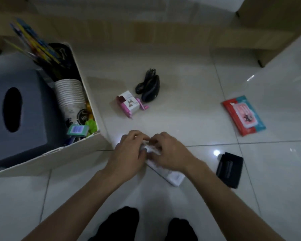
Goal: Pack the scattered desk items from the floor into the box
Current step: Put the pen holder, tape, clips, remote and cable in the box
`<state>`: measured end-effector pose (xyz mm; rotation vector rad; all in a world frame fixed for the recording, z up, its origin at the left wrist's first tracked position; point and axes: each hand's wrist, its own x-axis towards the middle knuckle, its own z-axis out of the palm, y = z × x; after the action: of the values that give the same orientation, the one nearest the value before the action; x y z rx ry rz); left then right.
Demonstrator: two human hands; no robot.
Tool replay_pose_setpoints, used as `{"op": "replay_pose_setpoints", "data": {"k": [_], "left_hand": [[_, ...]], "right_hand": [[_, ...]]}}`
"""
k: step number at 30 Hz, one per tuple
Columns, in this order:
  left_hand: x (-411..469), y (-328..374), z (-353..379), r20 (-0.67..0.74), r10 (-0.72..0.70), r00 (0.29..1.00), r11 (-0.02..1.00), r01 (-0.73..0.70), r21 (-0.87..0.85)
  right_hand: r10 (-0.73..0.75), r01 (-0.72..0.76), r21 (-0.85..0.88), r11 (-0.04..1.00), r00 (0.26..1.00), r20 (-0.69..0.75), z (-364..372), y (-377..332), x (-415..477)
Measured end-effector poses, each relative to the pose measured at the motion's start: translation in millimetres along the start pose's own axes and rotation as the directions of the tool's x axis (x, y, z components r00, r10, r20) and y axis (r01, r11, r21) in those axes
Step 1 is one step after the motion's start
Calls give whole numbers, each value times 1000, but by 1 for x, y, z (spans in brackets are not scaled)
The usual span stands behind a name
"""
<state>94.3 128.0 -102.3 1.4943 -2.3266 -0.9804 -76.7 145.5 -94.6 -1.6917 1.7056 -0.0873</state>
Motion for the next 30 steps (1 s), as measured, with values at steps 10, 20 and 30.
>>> {"op": "replay_pose_setpoints", "data": {"k": [10,20,30], "left_hand": [[-11,22,48,-87,12,996,962,-35,-271],[-18,52,-13,-400,-120,908,854,-111,-509],[-62,-29,-117,-670,-132,731,979,201,27]], "right_hand": [[279,-230,181,956,906,-319,62,22,-45],[363,-116,800,589,922,-133,-17,-13,-34],[-137,213,622,753,976,-168,-78,-192,65]]}}
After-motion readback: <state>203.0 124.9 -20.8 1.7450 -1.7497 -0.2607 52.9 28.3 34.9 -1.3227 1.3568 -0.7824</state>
